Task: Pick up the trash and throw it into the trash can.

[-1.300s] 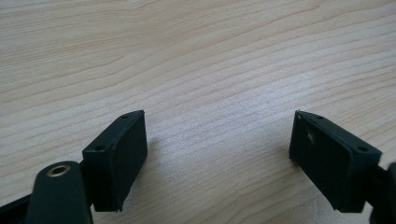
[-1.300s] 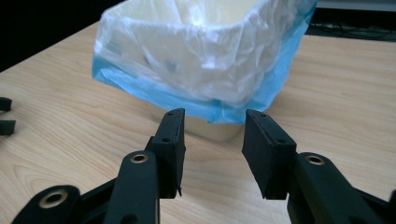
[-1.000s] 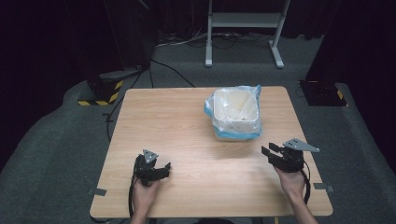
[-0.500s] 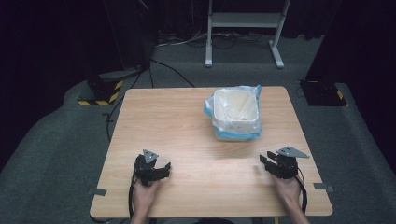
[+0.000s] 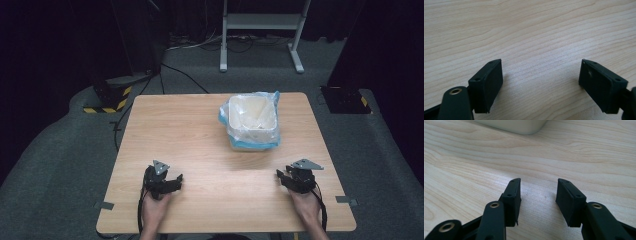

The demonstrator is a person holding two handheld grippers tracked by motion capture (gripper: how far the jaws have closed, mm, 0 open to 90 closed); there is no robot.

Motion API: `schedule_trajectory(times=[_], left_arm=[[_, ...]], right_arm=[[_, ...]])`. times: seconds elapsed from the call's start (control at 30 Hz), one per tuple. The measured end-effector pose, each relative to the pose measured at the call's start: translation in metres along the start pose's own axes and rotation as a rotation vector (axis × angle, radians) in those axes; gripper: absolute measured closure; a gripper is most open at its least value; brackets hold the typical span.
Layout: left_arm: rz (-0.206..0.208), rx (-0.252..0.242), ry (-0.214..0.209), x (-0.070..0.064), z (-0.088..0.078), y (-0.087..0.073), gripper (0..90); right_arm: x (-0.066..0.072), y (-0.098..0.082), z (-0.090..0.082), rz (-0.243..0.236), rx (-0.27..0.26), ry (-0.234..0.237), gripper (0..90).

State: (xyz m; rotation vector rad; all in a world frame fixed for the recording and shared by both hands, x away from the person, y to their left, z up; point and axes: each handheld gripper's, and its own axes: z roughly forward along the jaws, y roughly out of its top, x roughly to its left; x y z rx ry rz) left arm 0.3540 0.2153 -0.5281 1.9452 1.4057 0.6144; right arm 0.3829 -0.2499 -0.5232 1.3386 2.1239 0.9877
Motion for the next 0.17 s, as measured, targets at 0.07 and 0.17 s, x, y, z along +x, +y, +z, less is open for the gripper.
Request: schedule_trajectory(times=[0.07, 0.17], left_arm=[[0.000, 0.000, 0.000, 0.0000, 0.0000, 0.0000, 19.3], [0.000, 0.000, 0.000, 0.0000, 0.0000, 0.0000, 19.3]], right_arm=[[0.0022, 0.0001, 0.0004, -0.017, 0.003, -0.006, 50.2], [0.0016, 0.0001, 0.0006, -0.012, 0.004, -0.008, 47.6]])
